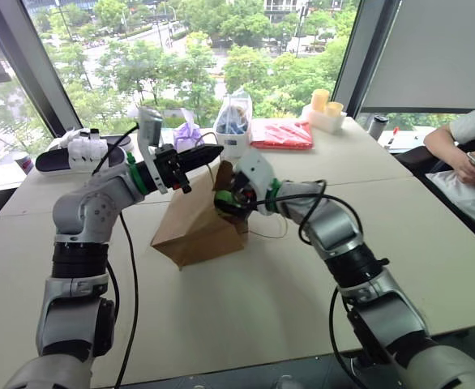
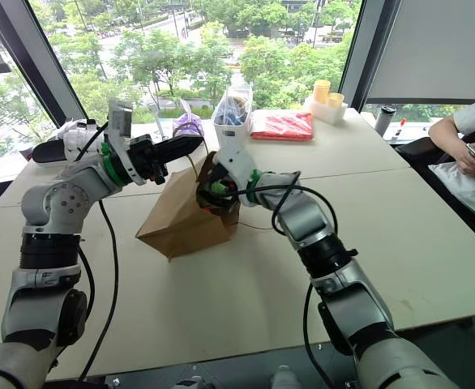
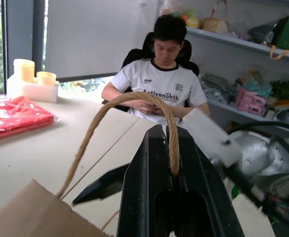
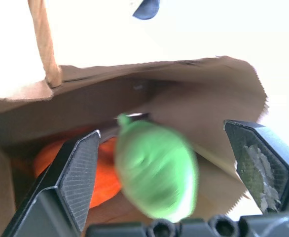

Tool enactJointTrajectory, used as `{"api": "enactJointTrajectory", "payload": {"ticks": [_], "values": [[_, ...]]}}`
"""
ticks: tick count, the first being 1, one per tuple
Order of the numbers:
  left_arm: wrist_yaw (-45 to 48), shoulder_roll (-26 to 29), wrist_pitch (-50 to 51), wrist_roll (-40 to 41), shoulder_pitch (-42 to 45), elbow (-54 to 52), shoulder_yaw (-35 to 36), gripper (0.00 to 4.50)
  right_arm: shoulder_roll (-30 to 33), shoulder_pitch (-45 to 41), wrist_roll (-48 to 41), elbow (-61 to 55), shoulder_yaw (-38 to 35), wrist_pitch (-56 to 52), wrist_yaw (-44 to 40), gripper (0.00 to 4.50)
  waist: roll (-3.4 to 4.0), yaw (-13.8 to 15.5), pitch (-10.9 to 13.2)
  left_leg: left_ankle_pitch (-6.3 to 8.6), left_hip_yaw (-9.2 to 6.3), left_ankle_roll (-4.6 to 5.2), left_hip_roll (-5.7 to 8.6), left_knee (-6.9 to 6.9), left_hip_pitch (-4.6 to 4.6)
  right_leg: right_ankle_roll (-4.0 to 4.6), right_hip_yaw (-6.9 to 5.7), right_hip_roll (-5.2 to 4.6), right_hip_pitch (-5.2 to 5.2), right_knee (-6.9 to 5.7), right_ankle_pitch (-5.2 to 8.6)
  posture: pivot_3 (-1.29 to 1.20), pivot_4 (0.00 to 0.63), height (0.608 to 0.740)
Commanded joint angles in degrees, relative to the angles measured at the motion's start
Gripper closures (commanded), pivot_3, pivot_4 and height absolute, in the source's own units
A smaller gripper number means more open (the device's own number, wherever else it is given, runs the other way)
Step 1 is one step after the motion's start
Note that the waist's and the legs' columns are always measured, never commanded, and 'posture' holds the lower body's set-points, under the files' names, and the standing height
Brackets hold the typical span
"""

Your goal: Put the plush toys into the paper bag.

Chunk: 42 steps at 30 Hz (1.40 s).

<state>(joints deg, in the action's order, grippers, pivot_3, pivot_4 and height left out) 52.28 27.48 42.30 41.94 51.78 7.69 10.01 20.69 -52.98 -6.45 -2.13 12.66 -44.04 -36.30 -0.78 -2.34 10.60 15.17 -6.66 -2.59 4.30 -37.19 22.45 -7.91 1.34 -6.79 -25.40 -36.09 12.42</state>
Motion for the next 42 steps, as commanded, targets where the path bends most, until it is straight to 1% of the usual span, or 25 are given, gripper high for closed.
{"api": "enactJointTrajectory", "payload": {"ticks": [1,4,6,8,11,13,17,19,22,25,27,28,29,30,31,32,35,36,39,42], "values": [[0.24,0.84,-0.66,0.71,0.88,-1.25,1.27,4.5,2.59,0.41,-3.17,-9.19,-6.78,-6.56,0.94,0.03,0.0,0.01,0.0,0.0,0.01,0.01,0.0,-0.02,0.01,0.0,0.0,0.0,0.0,0.01,0.0,0.0,0.15,0.74],[0.38,0.8,-0.83,0.68,1.04,-0.95,1.22,4.5,5.7,4.83,-5.22,-14.75,-12.19,-13.4,2.24,0.03,-0.01,0.03,-0.01,0.01,0.01,0.02,-0.01,-0.01,-0.01,0.0,-0.01,0.0,0.02,0.0,0.0,0.0,0.15,0.74],[0.48,0.59,-1.03,0.64,1.26,-0.6,1.15,4.5,5.13,10.08,-7.05,-17.07,-16.71,-17.83,4.08,0.03,-0.02,0.02,-0.01,0.03,0.03,0.05,-0.01,-0.01,-0.01,0.0,-0.01,0.0,0.02,0.01,0.0,0.0,0.15,0.74],[0.62,0.38,-1.22,0.52,1.55,-0.17,1.0,4.5,2.92,15.76,-8.0,-17.75,-20.05,-20.72,6.77,0.03,-0.02,0.08,-0.01,0.06,0.03,0.1,-0.01,-0.01,-0.01,0.0,0.0,0.0,0.04,0.02,0.0,0.0,0.15,0.74],[0.97,0.41,-1.33,0.46,1.83,0.24,0.89,4.5,-0.91,19.01,-8.67,-16.22,-22.81,-21.9,10.5,0.03,-0.02,-0.07,-0.01,0.07,0.04,0.13,-0.01,0.0,-0.02,0.0,0.01,0.0,0.04,0.01,0.0,0.0,0.15,0.74],[1.13,0.45,-1.43,0.4,1.91,0.4,0.81,4.5,-2.11,20.78,-8.53,-14.17,-22.76,-20.74,11.73,0.03,-0.01,-0.26,-0.01,0.07,0.08,0.12,-0.02,-0.01,-0.03,0.0,0.07,0.0,0.0,0.0,0.0,0.0,0.15,0.74],[1.28,0.51,-1.39,0.3,2.0,0.44,0.78,4.5,-8.3,21.76,-10.2,-7.96,-25.05,-18.59,15.32,0.03,-0.02,-0.15,-0.01,0.06,0.07,0.12,-0.03,-0.01,-0.07,0.0,0.04,0.01,0.04,-0.02,0.0,0.0,0.15,0.74],[1.32,0.53,-1.42,0.26,1.98,0.41,0.78,4.5,-10.33,21.02,-10.59,-5.35,-25.51,-17.49,16.4,0.03,-0.02,-0.16,-0.01,0.06,0.08,0.11,-0.02,-0.01,-0.07,0.0,0.05,0.01,0.04,-0.01,0.0,0.0,0.15,0.74],[1.26,0.42,-1.48,0.2,1.81,0.03,0.7,4.5,-12.33,18.88,-11.2,-0.12,-26.01,-15.33,17.74,0.03,-0.02,-0.18,-0.01,0.02,0.07,0.04,-0.02,-0.01,-0.07,0.0,0.06,0.0,0.04,-0.02,0.0,0.0,0.15,0.74],[1.08,0.33,-1.4,0.27,1.6,-0.46,0.76,4.5,-12.76,17.19,-10.93,4.17,-25.22,-12.0,18.35,0.03,-0.02,-0.19,-0.01,0.01,0.07,0.03,-0.02,-0.02,-0.07,0.0,0.05,0.01,0.04,-0.02,0.0,0.0,0.15,0.74],[0.95,0.38,-1.33,0.36,1.4,-0.8,0.88,4.5,-12.67,15.76,-10.57,7.03,-24.47,-9.68,18.58,0.56,-0.02,-0.18,-0.01,0.01,0.07,0.03,-0.02,0.0,-0.07,0.0,0.05,0.01,0.04,-0.02,0.0,0.0,0.15,0.74],[0.94,0.4,-1.32,0.37,1.35,-0.85,0.9,4.5,-12.58,15.36,-10.65,7.84,-24.3,-9.07,18.66,0.9,-0.02,-0.2,-0.01,0.01,0.07,0.03,-0.02,0.0,-0.07,0.0,0.05,0.01,0.04,-0.02,0.0,0.0,0.15,0.74],[0.86,0.41,-1.32,0.38,1.26,-0.96,0.95,4.5,-12.59,14.77,-10.82,8.77,-24.16,-8.44,18.64,1.44,-0.02,-0.21,-0.01,0.01,0.07,0.02,-0.02,0.0,-0.06,0.0,0.05,0.01,0.04,-0.01,0.0,0.0,0.15,0.74],[0.77,0.41,-1.32,0.39,1.2,-1.04,0.99,4.5,-12.59,14.29,-10.95,9.47,-23.99,-7.92,18.62,1.83,-0.02,-0.22,-0.01,0.01,0.07,0.02,-0.02,0.0,-0.06,0.0,0.05,0.01,0.04,-0.02,0.0,0.0,0.15,0.74],[0.67,0.39,-1.31,0.42,1.13,-1.17,1.02,4.5,-12.67,13.78,-11.28,10.01,-23.99,-7.51,18.51,2.35,-0.02,-0.22,-0.01,0.01,0.07,0.02,-0.02,0.0,-0.07,0.0,0.05,0.01,0.03,-0.02,0.0,0.0,0.15,0.74],[0.59,0.38,-1.31,0.44,1.08,-1.25,1.04,4.5,-12.71,13.43,-11.54,10.41,-23.97,-7.21,18.43,2.78,-0.02,-0.22,-0.01,0.01,0.07,0.02,-0.02,0.01,-0.06,0.0,0.05,0.01,0.03,-0.02,0.0,0.0,0.15,0.74],[0.38,0.36,-1.31,0.54,0.98,-1.41,1.1,4.5,-12.68,12.78,-12.1,10.75,-23.95,-6.8,18.57,4.3,-0.02,-0.22,-0.01,0.01,0.07,0.02,-0.02,0.01,-0.06,0.0,0.05,0.01,0.03,-0.02,0.0,0.0,0.15,0.74],[0.22,0.3,-1.3,0.58,0.9,-1.58,1.13,4.5,-12.54,12.69,-12.27,10.36,-23.96,-6.9,18.6,4.42,-0.02,-0.22,-0.01,0.01,0.07,0.02,-0.02,0.01,-0.06,0.0,0.05,0.01,0.03,-0.02,0.0,0.0,0.15,0.74],[-0.33,0.23,-1.58,0.6,0.78,-1.89,1.45,4.5,-9.77,10.78,-14.5,1.84,-24.71,-11.62,18.41,4.42,0.0,-0.15,0.0,0.01,0.06,0.02,-0.02,0.0,-0.06,0.0,0.05,0.01,0.03,-0.02,0.0,0.0,0.15,0.74],[-0.93,0.18,-1.75,0.83,1.38,-1.67,2.06,4.5,-7.68,6.32,-19.11,-5.09,-29.02,-18.27,19.96,4.42,0.01,-0.14,0.01,0.01,0.05,0.02,-0.02,-0.01,-0.03,0.0,0.05,0.0,0.01,-0.01,0.0,0.0,0.15,0.74]]}}
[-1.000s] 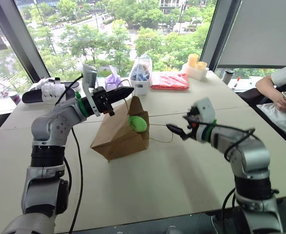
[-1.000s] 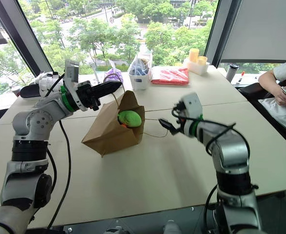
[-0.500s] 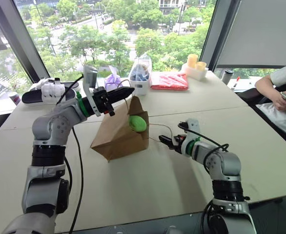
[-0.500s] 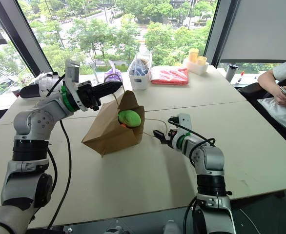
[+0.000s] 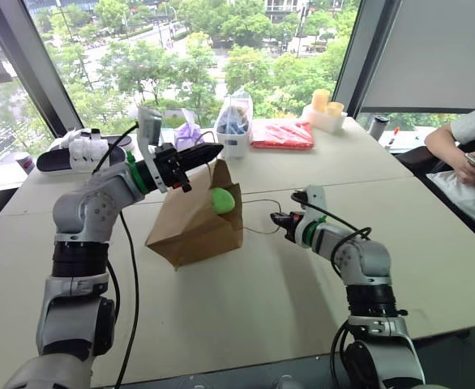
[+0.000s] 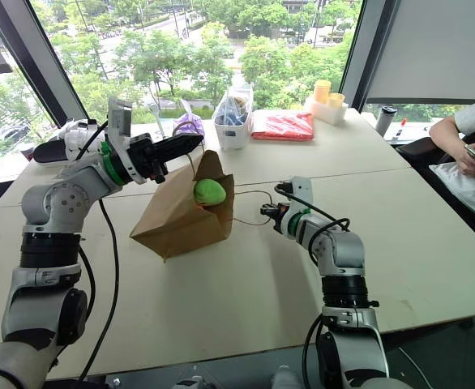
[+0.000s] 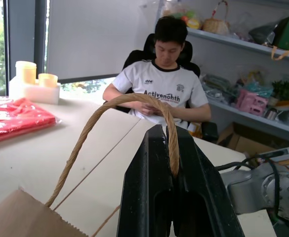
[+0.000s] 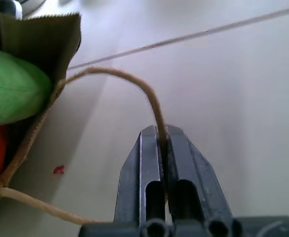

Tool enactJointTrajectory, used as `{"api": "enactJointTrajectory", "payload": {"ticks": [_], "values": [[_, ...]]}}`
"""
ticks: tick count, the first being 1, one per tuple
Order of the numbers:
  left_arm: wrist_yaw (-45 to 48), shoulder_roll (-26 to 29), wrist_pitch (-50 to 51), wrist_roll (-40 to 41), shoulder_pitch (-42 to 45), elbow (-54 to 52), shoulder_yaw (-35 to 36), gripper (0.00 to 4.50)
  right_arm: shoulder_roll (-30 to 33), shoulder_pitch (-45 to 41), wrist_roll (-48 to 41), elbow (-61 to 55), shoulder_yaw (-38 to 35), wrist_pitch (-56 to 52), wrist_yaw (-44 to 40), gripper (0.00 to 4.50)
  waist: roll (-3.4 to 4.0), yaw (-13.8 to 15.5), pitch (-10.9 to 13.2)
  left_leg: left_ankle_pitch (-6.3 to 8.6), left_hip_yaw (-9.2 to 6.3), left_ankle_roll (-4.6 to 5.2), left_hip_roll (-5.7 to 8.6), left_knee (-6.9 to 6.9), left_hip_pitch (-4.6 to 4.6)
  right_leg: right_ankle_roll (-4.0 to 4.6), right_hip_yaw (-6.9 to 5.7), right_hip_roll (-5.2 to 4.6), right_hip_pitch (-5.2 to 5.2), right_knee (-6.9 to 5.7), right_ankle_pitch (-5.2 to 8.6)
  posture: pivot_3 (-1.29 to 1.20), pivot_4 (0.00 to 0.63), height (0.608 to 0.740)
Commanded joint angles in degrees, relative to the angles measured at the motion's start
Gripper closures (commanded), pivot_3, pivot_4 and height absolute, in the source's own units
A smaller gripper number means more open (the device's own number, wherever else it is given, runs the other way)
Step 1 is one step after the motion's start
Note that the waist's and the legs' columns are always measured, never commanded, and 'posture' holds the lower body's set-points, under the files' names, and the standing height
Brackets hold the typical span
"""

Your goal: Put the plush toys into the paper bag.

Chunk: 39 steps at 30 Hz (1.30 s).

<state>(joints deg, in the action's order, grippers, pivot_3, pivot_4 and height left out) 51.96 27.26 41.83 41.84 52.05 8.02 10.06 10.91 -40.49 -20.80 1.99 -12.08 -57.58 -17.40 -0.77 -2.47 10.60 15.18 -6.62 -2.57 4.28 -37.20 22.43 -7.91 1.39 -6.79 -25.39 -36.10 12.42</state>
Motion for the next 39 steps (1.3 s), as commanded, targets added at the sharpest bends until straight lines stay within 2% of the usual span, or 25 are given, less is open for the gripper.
{"api": "enactJointTrajectory", "payload": {"ticks": [1,5,9,16,23,29,36,39], "values": [[-0.82,0.34,-1.33,1.03,1.32,-1.95,2.17,4.5,2.48,-8.05,-6.56,-10.78,-6.08,-7.27,1.74,4.42,0.0,0.0,0.0,0.0,-0.03,0.0,0.0,0.0,0.0,0.0,0.0,0.0,-0.01,0.0,0.0,0.0,0.15,0.74],[-1.87,0.18,-0.56,2.01,1.1,-2.73,2.93,4.5,4.35,-17.01,-11.99,-13.45,-11.63,-18.3,3.48,4.42,-0.01,-0.06,0.0,0.02,-0.03,0.04,-0.02,0.06,-0.02,0.0,-0.05,0.01,0.0,0.0,0.0,0.0,0.15,0.74],[-3.47,0.23,0.05,2.73,-0.14,-3.88,3.72,4.5,4.8,-23.37,-13.41,-12.28,-15.27,-24.06,6.14,4.42,-0.01,-0.01,0.0,0.18,-0.03,0.31,-0.03,0.07,-0.02,0.0,-0.03,0.01,-0.01,0.0,0.0,0.0,0.15,0.74],[-8.39,-1.25,0.1,3.78,-3.94,-7.04,4.94,4.5,0.05,-30.16,-12.54,-7.2,-22.57,-29.45,12.09,4.42,0.0,0.0,-0.01,0.19,-0.01,0.33,-0.03,0.06,-0.02,0.01,-0.01,-0.01,-0.01,-0.02,0.0,0.0,0.15,0.74],[-8.99,-1.03,0.47,4.15,-5.49,-8.87,4.29,4.5,0.57,-29.04,-12.93,-7.6,-21.06,-29.46,11.85,4.42,0.0,-0.02,-0.01,0.19,0.0,0.33,-0.01,0.06,0.0,0.01,-0.01,-0.02,-0.01,-0.01,0.0,0.0,0.15,0.74],[-8.85,-2.64,-1.44,1.25,-8.52,-9.38,0.14,4.5,-0.46,-20.84,-12.13,-10.07,-15.75,-26.72,10.96,4.42,0.0,0.0,-0.01,0.2,0.01,0.35,-0.01,0.06,-0.01,0.01,-0.02,-0.02,0.01,-0.01,0.0,0.0,0.15,0.74],[-7.11,-0.84,-2.2,-0.26,-9.28,-8.85,-0.3,4.5,1.13,-17.41,-13.19,-11.89,-13.6,-24.89,9.52,4.42,0.01,-0.08,-0.01,0.2,0.02,0.35,-0.01,0.06,0.0,0.01,-0.01,-0.01,-0.03,-0.01,0.0,0.0,0.15,0.74],[-6.29,0.24,-2.18,-0.59,-9.13,-8.21,-0.19,3.56,2.04,-17.73,-14.09,-12.88,-13.97,-24.8,8.55,3.52,0.01,-0.05,-0.01,0.2,0.02,0.35,-0.01,0.06,0.0,0.01,-0.02,-0.01,-0.03,0.0,0.0,0.0,0.15,0.74]]}}
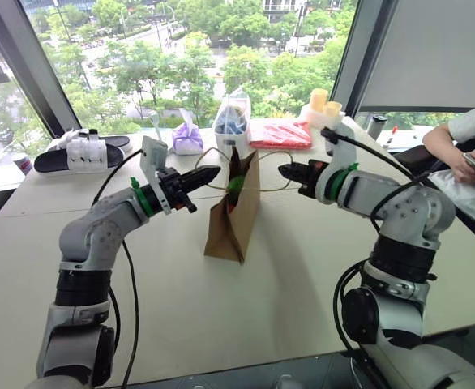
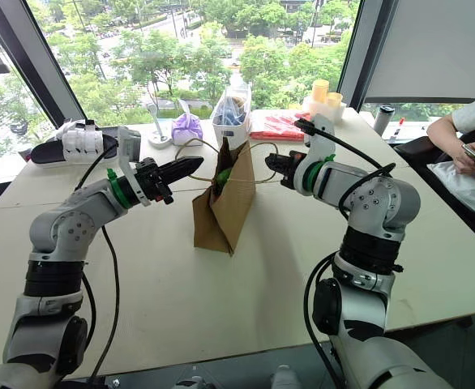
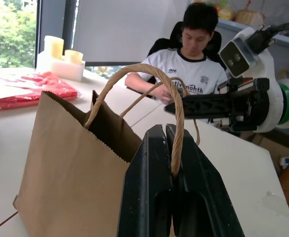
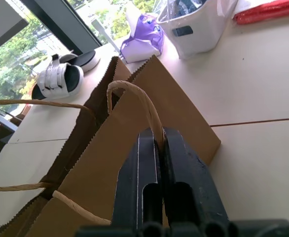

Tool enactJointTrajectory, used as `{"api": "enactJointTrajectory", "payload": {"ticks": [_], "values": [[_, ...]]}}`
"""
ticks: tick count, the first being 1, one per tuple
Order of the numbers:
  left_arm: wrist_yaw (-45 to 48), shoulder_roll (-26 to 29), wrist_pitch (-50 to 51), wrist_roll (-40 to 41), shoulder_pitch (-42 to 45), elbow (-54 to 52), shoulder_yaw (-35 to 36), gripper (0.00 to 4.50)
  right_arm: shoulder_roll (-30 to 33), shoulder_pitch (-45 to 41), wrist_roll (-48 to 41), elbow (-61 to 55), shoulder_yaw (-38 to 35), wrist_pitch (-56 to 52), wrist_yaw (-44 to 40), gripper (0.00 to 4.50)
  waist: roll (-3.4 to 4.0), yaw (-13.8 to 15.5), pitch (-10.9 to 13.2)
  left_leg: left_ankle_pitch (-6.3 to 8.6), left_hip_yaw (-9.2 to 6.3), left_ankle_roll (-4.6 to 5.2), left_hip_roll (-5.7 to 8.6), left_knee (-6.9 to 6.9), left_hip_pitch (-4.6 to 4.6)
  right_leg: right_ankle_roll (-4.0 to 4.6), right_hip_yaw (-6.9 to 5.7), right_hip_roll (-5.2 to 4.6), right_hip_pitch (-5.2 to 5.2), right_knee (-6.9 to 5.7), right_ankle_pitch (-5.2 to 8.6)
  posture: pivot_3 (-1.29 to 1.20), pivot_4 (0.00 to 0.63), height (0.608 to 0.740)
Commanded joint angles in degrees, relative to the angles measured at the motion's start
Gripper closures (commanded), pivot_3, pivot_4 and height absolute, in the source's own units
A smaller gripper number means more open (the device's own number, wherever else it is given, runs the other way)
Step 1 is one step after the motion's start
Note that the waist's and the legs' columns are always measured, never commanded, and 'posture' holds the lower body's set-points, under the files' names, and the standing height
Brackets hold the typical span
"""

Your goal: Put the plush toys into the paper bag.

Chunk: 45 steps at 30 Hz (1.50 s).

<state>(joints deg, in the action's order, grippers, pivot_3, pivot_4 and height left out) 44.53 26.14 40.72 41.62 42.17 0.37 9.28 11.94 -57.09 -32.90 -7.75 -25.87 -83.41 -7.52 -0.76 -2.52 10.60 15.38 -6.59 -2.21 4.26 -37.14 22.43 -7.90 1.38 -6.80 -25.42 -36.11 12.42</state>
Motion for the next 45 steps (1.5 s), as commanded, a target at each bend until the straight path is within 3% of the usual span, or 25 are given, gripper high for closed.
{"api": "enactJointTrajectory", "payload": {"ticks": [1,7,14,21,31,38,45], "values": [[1.35,1.67,-1.03,-0.36,0.78,-0.46,0.71,3.13,1.18,-1.26,-2.44,-3.54,-0.56,1.02,-1.69,3.07,0.0,0.01,0.0,0.0,0.0,0.0,0.0,0.0,0.0,0.0,0.0,0.0,0.01,0.0,0.0,0.0,0.15,0.74],[1.09,2.99,1.43,2.47,2.12,-1.05,3.41,0.03,2.75,-2.57,-4.38,-5.77,-2.88,-1.16,-2.09,0.03,0.0,0.06,0.0,0.0,0.0,0.01,0.0,0.0,0.0,0.0,0.0,0.0,0.01,0.0,0.0,0.0,0.15,0.74],[1.11,6.11,4.71,4.68,1.94,-1.65,5.28,0.03,5.81,-3.18,-7.86,-9.56,-5.45,-4.58,-4.01,0.03,0.0,0.04,0.0,0.01,-0.01,0.02,-0.01,0.01,0.0,0.0,-0.01,0.0,0.01,0.01,0.0,0.0,0.15,0.74],[0.62,9.87,7.67,7.96,-0.12,-2.7,8.51,0.03,11.01,2.25,-15.84,-17.01,-6.9,-7.92,-10.69,0.03,0.0,0.09,0.0,0.06,-0.01,0.1,-0.03,0.01,-0.01,0.0,-0.02,0.01,0.05,0.05,0.0,0.0,0.15,0.74],[-3.3,5.84,5.42,6.77,0.07,-0.18,8.21,0.03,10.43,7.93,-17.42,-18.52,-4.33,-4.44,-10.75,0.03,0.0,0.25,0.0,0.05,0.01,0.09,-0.02,-0.06,-0.01,0.0,-0.01,0.0,0.09,0.06,0.0,0.0,0.15,0.74],[-10.69,0.05,9.13,12.12,0.18,6.42,13.73,0.03,10.09,8.13,-18.58,-17.99,-3.39,-2.86,-10.14,0.03,-0.01,0.27,0.0,0.05,-0.01,0.09,-0.02,-0.07,-0.01,0.0,-0.01,0.0,0.08,0.06,0.0,0.0,0.15,0.74],[-12.79,-0.05,13.48,16.86,-0.2,8.97,17.06,0.03,9.61,8.64,-19.72,-17.87,-2.61,-1.5,-9.19,0.03,-0.01,0.24,0.0,0.05,-0.01,0.09,-0.02,-0.06,-0.01,0.0,-0.01,0.0,0.07,0.05,0.0,0.0,0.15,0.74]]}}
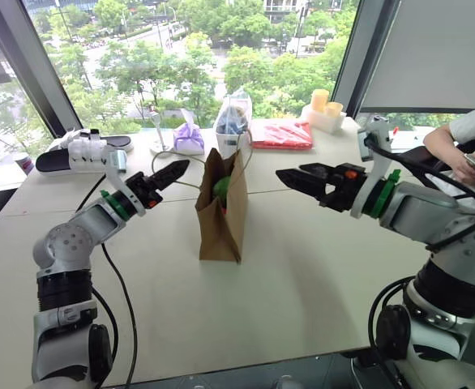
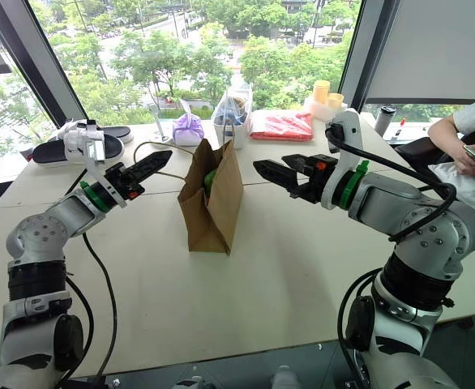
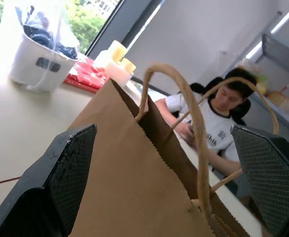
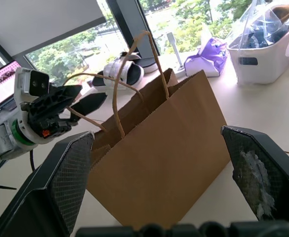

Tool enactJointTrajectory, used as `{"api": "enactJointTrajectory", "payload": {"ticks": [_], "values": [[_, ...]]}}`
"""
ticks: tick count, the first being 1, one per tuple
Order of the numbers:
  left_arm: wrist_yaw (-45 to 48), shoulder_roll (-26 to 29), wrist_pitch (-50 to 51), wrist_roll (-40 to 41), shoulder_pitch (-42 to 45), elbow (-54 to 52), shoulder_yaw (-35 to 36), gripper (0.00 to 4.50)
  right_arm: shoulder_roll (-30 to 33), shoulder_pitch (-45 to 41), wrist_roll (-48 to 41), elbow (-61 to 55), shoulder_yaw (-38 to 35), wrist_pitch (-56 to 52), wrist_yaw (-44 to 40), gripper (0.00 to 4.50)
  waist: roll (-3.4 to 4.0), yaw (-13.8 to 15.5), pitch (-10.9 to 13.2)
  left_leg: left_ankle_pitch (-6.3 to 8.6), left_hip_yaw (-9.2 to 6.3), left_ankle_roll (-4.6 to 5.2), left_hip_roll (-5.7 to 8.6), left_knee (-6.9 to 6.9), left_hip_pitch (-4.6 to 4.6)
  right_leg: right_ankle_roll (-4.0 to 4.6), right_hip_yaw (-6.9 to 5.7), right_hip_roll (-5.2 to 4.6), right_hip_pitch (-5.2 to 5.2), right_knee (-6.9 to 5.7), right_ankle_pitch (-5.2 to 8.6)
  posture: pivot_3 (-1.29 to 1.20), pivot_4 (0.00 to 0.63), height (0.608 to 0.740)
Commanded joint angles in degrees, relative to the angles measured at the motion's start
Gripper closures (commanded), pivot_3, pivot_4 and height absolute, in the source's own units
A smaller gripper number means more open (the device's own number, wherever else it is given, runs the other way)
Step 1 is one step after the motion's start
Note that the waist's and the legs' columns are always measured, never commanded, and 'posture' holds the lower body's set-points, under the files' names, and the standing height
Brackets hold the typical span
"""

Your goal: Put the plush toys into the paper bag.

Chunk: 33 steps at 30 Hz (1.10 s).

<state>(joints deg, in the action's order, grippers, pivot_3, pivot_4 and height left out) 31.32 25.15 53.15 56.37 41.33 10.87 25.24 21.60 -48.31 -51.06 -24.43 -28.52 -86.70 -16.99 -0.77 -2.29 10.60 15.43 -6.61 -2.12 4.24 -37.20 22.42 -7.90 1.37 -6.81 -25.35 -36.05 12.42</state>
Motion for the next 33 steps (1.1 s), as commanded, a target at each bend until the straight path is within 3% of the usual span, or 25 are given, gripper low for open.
{"api": "enactJointTrajectory", "payload": {"ticks": [1,8,13,18,21,24,28,30,33], "values": [[1.05,1.37,1.5,2.19,0.15,-1.99,0.79,0.03,-0.14,-0.02,-1.69,-1.21,0.11,1.98,0.39,0.03,0.0,0.06,0.0,0.0,0.0,0.0,0.0,0.0,0.0,0.0,0.0,0.0,0.0,0.0,0.0,0.0,0.15,0.74],[11.02,9.75,2.15,-0.98,-7.07,-11.59,-5.69,0.03,0.72,1.23,-3.31,-1.79,0.23,2.74,1.21,0.03,0.01,-0.14,0.0,0.0,0.0,-0.01,-0.01,0.08,0.0,0.0,0.02,0.0,-0.03,0.01,0.0,0.0,0.15,0.74],[17.1,15.47,-0.57,-4.72,-12.29,-18.41,-10.66,0.03,4.35,8.68,-1.49,-5.29,5.61,5.46,-0.25,0.03,0.0,0.22,0.0,0.0,0.02,0.0,-0.01,0.09,0.0,0.01,0.02,0.0,0.01,0.07,0.01,0.0,0.15,0.74],[17.75,13.42,-6.94,-10.89,-14.78,-22.04,-16.71,0.03,0.74,14.46,9.68,-2.62,17.87,19.55,2.77,0.03,0.0,0.34,0.0,0.0,0.09,0.0,-0.02,0.04,-0.04,0.02,0.02,0.0,0.08,0.1,0.01,0.0,0.15,0.74],[17.0,10.51,-9.88,-13.55,-15.81,-23.63,-20.0,0.03,0.65,14.23,21.8,4.43,28.32,33.09,2.46,0.03,0.0,0.22,0.0,-0.02,0.12,-0.03,-0.02,0.04,-0.04,0.02,0.02,0.0,0.07,0.1,0.01,0.0,0.15,0.74],[16.6,9.0,-11.53,-15.62,-16.63,-25.01,-22.18,0.03,1.8,12.99,27.62,10.01,34.16,39.53,-0.72,0.03,0.0,0.18,0.0,-0.02,0.12,-0.03,-0.01,0.06,-0.03,0.02,0.03,0.0,0.04,0.1,0.01,0.0,0.15,0.74],[16.52,8.37,-12.71,-17.13,-17.1,-25.49,-22.78,0.0,0.41,11.03,29.53,13.88,35.23,42.69,-2.94,1.33,0.0,0.19,0.0,-0.02,0.09,-0.03,-0.01,0.08,-0.02,0.02,0.02,0.01,0.03,0.12,0.01,0.0,0.15,0.74],[15.83,7.94,-13.11,-17.6,-17.04,-25.32,-22.41,0.0,0.13,10.03,30.97,15.36,36.29,44.32,-4.34,2.58,0.0,0.19,0.0,-0.02,0.08,-0.03,-0.01,0.08,-0.02,0.02,0.02,0.01,0.03,0.12,0.01,0.0,0.15,0.74],[14.73,7.35,-13.54,-18.36,-16.82,-25.19,-22.23,0.0,-0.74,8.54,32.36,17.26,37.21,45.71,-5.68,3.99,0.0,0.16,0.0,-0.02,0.07,-0.03,-0.01,0.07,-0.03,0.02,0.01,0.02,0.04,0.13,0.01,0.0,0.15,0.74]]}}
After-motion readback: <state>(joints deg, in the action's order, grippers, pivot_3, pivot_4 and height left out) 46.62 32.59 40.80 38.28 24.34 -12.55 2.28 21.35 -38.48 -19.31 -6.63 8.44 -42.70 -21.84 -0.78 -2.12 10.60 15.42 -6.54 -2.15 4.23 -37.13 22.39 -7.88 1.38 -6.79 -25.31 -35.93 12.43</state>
